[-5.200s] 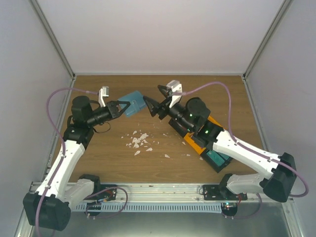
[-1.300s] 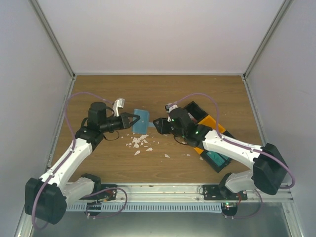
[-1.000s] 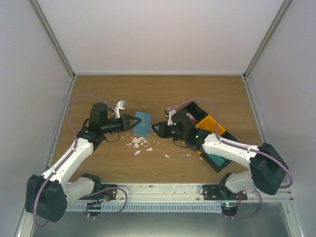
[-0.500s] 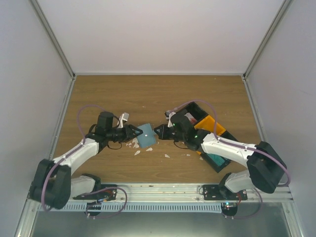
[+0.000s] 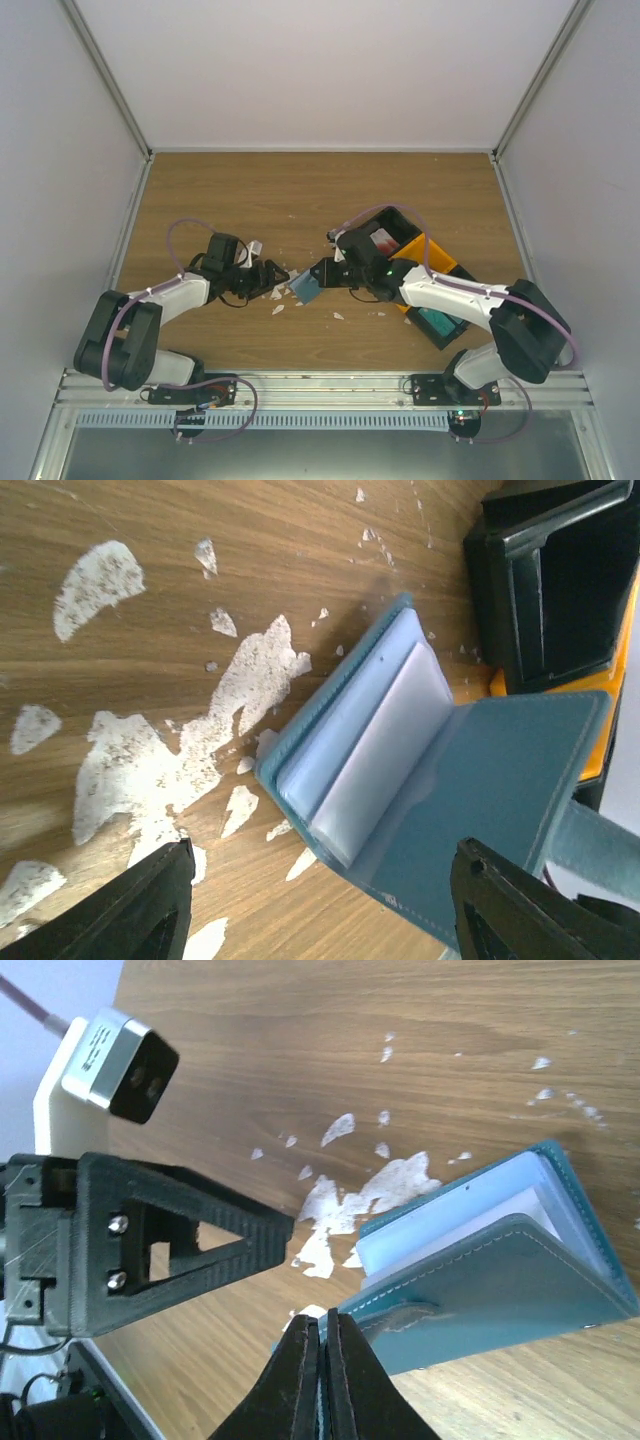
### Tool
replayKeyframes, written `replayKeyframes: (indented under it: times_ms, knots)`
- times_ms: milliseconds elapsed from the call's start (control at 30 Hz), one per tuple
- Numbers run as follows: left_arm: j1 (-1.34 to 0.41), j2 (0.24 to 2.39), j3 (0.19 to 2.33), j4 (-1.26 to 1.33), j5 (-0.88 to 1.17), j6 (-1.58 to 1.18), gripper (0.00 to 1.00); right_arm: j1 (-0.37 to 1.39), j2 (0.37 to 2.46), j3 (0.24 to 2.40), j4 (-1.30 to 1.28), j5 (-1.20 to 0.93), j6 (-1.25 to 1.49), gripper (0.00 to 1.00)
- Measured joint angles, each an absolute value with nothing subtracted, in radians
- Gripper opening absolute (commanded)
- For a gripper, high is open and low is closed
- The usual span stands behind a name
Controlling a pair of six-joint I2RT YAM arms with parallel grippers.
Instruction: Put the credit cards into the card holder
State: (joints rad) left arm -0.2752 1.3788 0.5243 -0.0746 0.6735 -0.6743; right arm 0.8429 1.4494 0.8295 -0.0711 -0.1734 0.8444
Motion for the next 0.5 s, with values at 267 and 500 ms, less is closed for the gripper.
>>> replayKeyframes:
  times_ms: [267,500]
  knots:
    - [-0.275,1.269,0.525,-0.102,0.609,-0.66,0.68,0.875,1.494,0.878,-0.081,-0.208,0.815,0.0]
    - [-0.275,1.266,0.524,-0.074,0.654,-0.653,0.51,0.869,1.498,0.874,-0.072,-0.212,0.75,0.01]
